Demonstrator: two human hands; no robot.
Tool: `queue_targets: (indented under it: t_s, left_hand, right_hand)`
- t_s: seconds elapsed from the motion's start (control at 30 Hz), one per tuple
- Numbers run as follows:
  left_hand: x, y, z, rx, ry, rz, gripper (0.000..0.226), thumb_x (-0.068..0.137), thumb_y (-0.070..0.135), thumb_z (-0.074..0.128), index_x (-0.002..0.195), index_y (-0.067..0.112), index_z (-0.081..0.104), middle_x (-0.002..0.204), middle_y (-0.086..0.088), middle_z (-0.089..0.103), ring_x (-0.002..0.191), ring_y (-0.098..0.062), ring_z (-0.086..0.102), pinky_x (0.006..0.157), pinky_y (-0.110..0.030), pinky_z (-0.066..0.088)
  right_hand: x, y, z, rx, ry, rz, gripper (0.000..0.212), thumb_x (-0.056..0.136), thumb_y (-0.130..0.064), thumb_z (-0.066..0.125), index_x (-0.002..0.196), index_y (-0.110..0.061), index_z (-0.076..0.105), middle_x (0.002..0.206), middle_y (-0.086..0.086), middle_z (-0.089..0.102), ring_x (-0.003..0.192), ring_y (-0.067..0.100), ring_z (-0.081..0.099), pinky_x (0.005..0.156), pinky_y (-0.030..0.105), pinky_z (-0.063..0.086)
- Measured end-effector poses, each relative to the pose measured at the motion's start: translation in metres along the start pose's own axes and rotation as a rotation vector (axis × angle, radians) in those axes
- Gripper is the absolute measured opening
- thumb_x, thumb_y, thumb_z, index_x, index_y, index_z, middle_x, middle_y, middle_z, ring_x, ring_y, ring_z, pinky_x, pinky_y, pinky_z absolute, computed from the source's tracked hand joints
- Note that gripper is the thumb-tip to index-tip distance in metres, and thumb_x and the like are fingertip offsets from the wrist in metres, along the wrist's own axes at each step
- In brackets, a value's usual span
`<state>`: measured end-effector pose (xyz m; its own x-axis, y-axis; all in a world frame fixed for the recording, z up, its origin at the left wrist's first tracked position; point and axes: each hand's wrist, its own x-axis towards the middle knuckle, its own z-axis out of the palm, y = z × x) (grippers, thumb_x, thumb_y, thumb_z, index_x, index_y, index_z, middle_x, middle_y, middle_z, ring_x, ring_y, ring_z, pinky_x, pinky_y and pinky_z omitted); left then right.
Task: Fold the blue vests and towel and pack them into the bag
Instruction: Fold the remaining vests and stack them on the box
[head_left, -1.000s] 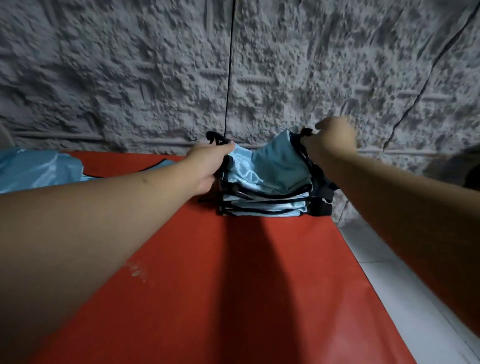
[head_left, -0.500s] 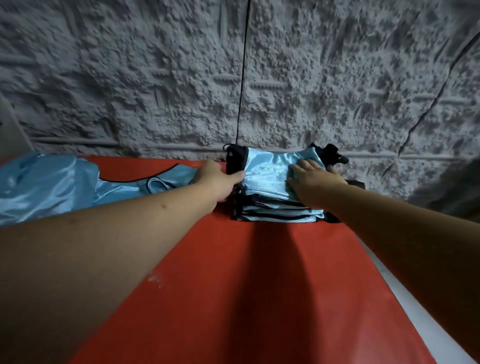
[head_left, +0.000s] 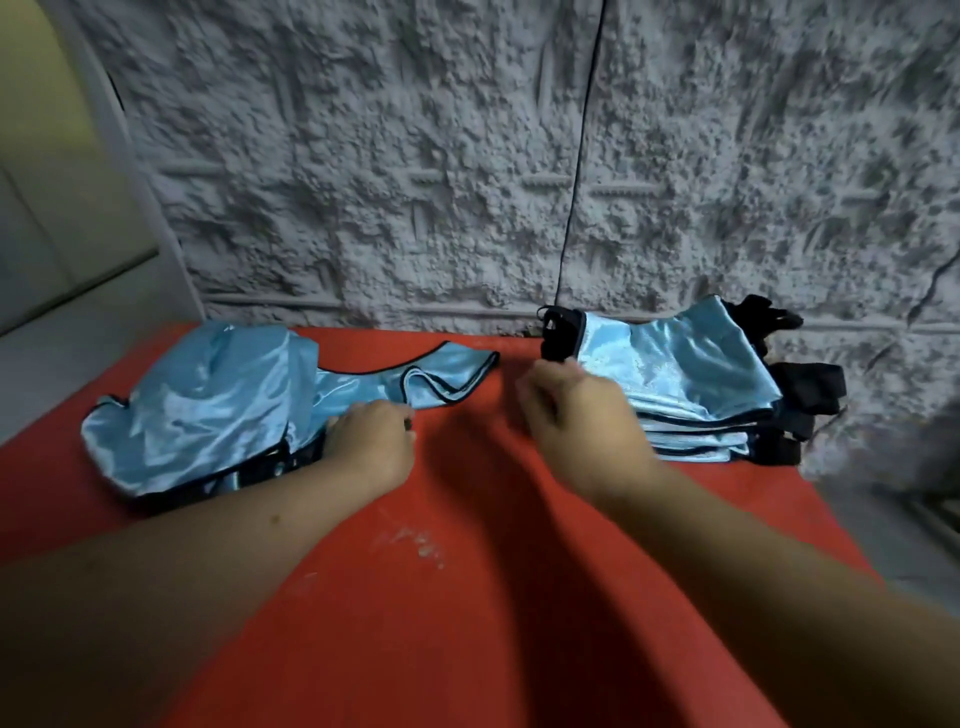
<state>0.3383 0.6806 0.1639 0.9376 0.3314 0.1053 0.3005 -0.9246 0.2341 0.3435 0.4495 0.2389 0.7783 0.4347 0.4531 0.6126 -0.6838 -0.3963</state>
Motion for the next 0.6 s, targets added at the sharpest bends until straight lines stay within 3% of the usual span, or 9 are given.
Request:
queue_targets:
  t_s: [0.07,0.13,0.23,0.3,0.33,0.43,0.53,0.6]
  left_hand:
    - [-0.007,-0.003,-0.002,-0.07,0.041,0.061,0.022,0.091,0.028,0.065,0.111,0.025,0.073,0.121,0.001,0.069,0.115,-0.026,0.062,0.098,-0.038,0.05]
    - [-0.024,-0.002,-0.008,-0.171,0.047,0.075,0.019,0.086,0.02,0.07,0.104,0.021,0.077,0.112,0.0,0.073,0.108,-0.023,0.066,0.096,-0.034,0.051]
    - [-0.068,0.005,-0.023,-0.36,0.027,0.037,0.015,0.08,0.012,0.075,0.091,0.02,0.08,0.091,0.006,0.075,0.087,-0.01,0.069,0.086,-0.019,0.051]
    - [-0.106,0.009,-0.034,-0.451,-0.058,0.031,0.014,0.078,0.012,0.079,0.08,0.026,0.078,0.063,0.016,0.065,0.061,0.003,0.062,0.065,-0.003,0.042]
    - [-0.125,0.01,-0.042,-0.491,-0.119,0.029,0.019,0.077,0.012,0.079,0.072,0.03,0.074,0.051,0.019,0.059,0.053,0.004,0.058,0.058,-0.003,0.039]
    - [-0.178,0.012,-0.06,-0.574,-0.246,0.043,0.027,0.074,0.016,0.078,0.059,0.036,0.067,0.05,0.031,0.057,0.054,0.008,0.058,0.053,-0.006,0.039]
    - [-0.213,0.005,-0.078,-0.661,-0.313,0.049,0.012,0.065,0.025,0.078,0.062,0.036,0.072,0.063,0.013,0.069,0.062,0.002,0.064,0.067,-0.017,0.054]
    - [-0.223,-0.006,-0.082,-0.7,-0.227,0.058,0.005,0.065,0.028,0.076,0.067,0.03,0.071,0.068,0.012,0.07,0.068,-0.002,0.065,0.073,-0.028,0.057]
  right_hand:
    - [-0.013,-0.017,0.028,0.09,-0.035,0.007,0.02,0.093,-0.025,0.051,0.082,-0.015,0.063,0.08,0.005,0.067,0.084,0.031,0.063,0.077,0.038,0.046]
    - [-0.023,-0.03,0.056,0.231,-0.06,0.145,0.021,0.094,-0.028,0.052,0.087,-0.017,0.069,0.084,0.001,0.073,0.084,0.023,0.067,0.077,0.035,0.05]
    - [-0.025,-0.045,0.077,0.716,-0.055,0.691,0.028,0.096,-0.032,0.057,0.085,-0.009,0.067,0.079,0.009,0.072,0.075,0.029,0.072,0.07,0.043,0.059]
    - [-0.025,-0.048,0.082,1.09,-0.055,1.079,0.033,0.094,-0.036,0.064,0.099,-0.004,0.064,0.093,0.021,0.072,0.076,0.037,0.074,0.064,0.047,0.062]
    - [-0.025,-0.052,0.079,1.178,-0.059,1.149,0.041,0.09,-0.041,0.07,0.104,-0.004,0.062,0.097,0.023,0.072,0.078,0.039,0.074,0.065,0.049,0.062]
    - [-0.036,-0.065,0.072,1.203,-0.108,1.191,0.058,0.07,-0.043,0.085,0.106,-0.004,0.062,0.098,0.019,0.073,0.087,0.039,0.073,0.082,0.055,0.06]
    - [-0.059,-0.083,0.057,1.071,-0.126,1.21,0.03,0.074,-0.007,0.082,0.095,0.008,0.067,0.081,0.021,0.073,0.073,0.033,0.07,0.074,0.043,0.058]
    - [-0.078,-0.089,0.051,1.033,-0.093,1.212,0.018,0.073,0.0,0.077,0.088,0.009,0.07,0.074,0.024,0.071,0.066,0.035,0.068,0.066,0.044,0.055]
